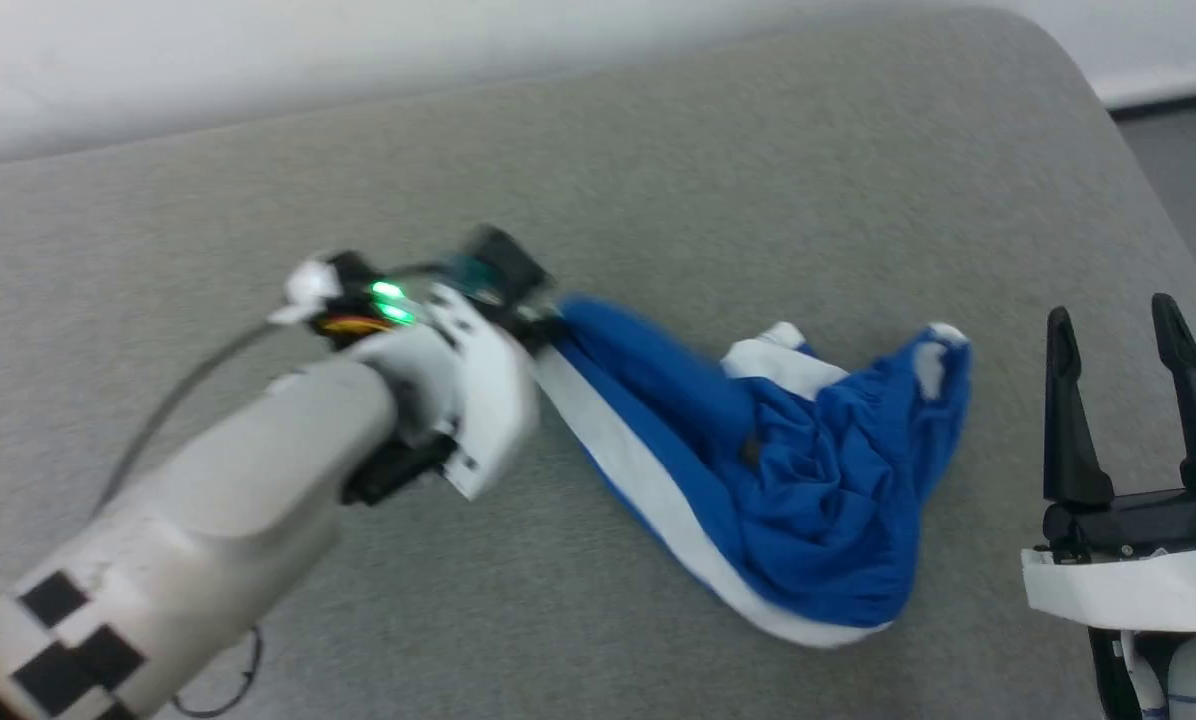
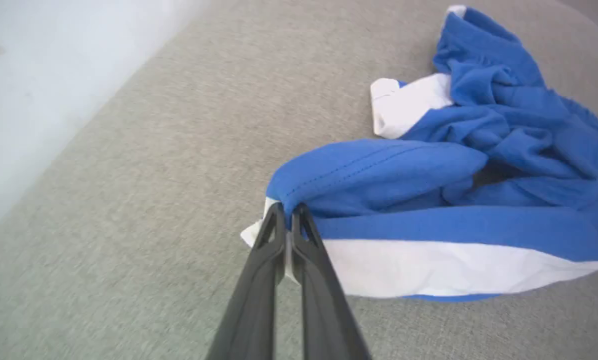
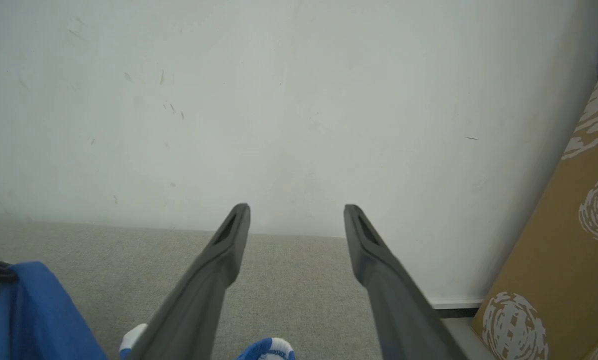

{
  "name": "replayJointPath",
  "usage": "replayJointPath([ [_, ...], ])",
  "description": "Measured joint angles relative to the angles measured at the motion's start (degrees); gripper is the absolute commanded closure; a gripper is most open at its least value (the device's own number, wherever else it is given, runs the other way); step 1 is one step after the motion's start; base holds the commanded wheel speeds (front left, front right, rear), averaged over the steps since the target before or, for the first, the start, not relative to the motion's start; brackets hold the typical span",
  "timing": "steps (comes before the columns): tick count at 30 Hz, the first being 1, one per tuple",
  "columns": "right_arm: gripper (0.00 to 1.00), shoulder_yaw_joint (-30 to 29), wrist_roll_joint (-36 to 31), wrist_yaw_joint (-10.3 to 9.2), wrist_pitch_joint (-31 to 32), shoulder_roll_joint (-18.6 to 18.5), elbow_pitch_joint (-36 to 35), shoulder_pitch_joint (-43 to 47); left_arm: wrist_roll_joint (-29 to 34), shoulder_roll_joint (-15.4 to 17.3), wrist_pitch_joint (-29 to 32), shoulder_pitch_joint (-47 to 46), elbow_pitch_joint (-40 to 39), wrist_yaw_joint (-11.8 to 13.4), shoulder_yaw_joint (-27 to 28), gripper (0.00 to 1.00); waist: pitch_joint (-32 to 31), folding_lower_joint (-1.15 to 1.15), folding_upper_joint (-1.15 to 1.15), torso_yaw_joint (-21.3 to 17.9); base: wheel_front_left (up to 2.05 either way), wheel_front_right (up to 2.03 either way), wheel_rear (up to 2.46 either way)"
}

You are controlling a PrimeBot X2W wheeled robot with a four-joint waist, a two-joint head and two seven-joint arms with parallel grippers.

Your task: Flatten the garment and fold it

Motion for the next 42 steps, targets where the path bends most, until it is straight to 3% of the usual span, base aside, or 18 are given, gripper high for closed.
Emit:
replayJointPath([
  [7,0.0,0.5,-1.6,0.0,0.0,0.0,-0.1,0.8,-6.9,7.0,-9.4,8.4,4.6,6.6,8.5,1.0,-3.1,-0.01,0.0,5.1,0.0,0.0,0.0],
  [13,0.0,0.2,-1.8,0.0,0.0,0.0,0.8,1.8,-11.9,11.8,-14.1,18.6,10.0,11.5,12.3,1.0,-5.0,-0.01,0.0,7.5,0.0,0.0,0.0],
  [19,0.0,0.4,-1.8,0.0,0.0,-0.3,3.6,2.4,-14.5,10.8,-15.7,23.5,14.1,11.6,12.6,1.0,-5.8,-0.01,0.0,8.6,0.0,0.0,0.0],
  [20,0.0,0.5,-1.8,0.0,0.0,-0.4,3.9,2.5,-14.5,10.2,-16.3,23.5,14.4,11.6,12.6,0.86,-6.1,-0.01,0.0,8.7,0.0,0.0,0.0],
  [21,0.0,0.6,-1.8,0.0,0.0,-0.7,4.1,2.5,-14.4,9.6,-17.1,23.6,14.7,11.6,12.5,0.23,-6.4,-0.01,0.0,8.9,0.0,0.0,0.0],
  [22,0.0,0.8,-1.8,0.0,0.0,-1.1,4.4,2.6,-14.4,8.9,-18.4,23.8,14.8,11.4,12.7,0.0,-6.6,-0.01,0.0,9.2,0.0,0.0,0.0],
  [25,0.0,2.1,-1.9,0.0,0.0,-3.3,4.9,2.1,-13.2,7.7,-24.5,24.0,14.7,11.4,13.1,0.0,-7.6,-0.01,0.0,10.0,0.0,0.0,0.0],
  [27,0.0,2.8,-1.9,0.0,0.0,-5.4,5.0,0.6,-12.0,7.6,-29.0,24.0,13.6,12.1,14.6,0.0,-8.3,-0.01,0.0,10.5,0.0,0.0,0.0],
  [29,0.0,4.0,-2.1,0.0,0.0,-8.3,5.4,-1.8,-9.7,7.7,-31.0,24.0,10.9,14.4,16.1,0.0,-8.9,-0.01,0.0,11.2,0.0,0.0,0.0],
  [33,0.0,11.0,-0.8,0.0,0.2,-16.3,10.3,-6.9,-2.1,7.2,-31.7,26.0,-0.2,21.5,25.3,0.0,-9.7,-0.01,0.0,12.6,0.0,0.0,0.0],
  [37,0.0,24.1,6.8,0.01,8.2,-26.0,14.9,-13.8,7.9,4.0,-31.7,34.8,-11.3,27.1,35.8,0.0,-9.9,-0.01,0.0,14.0,0.0,0.0,0.0],
  [42,0.0,42.8,19.7,0.01,24.1,-38.0,16.6,-24.2,17.7,-2.1,-31.7,45.1,-18.7,29.2,45.8,0.0,-9.3,-0.01,0.0,15.5,0.0,0.0,0.0],
])
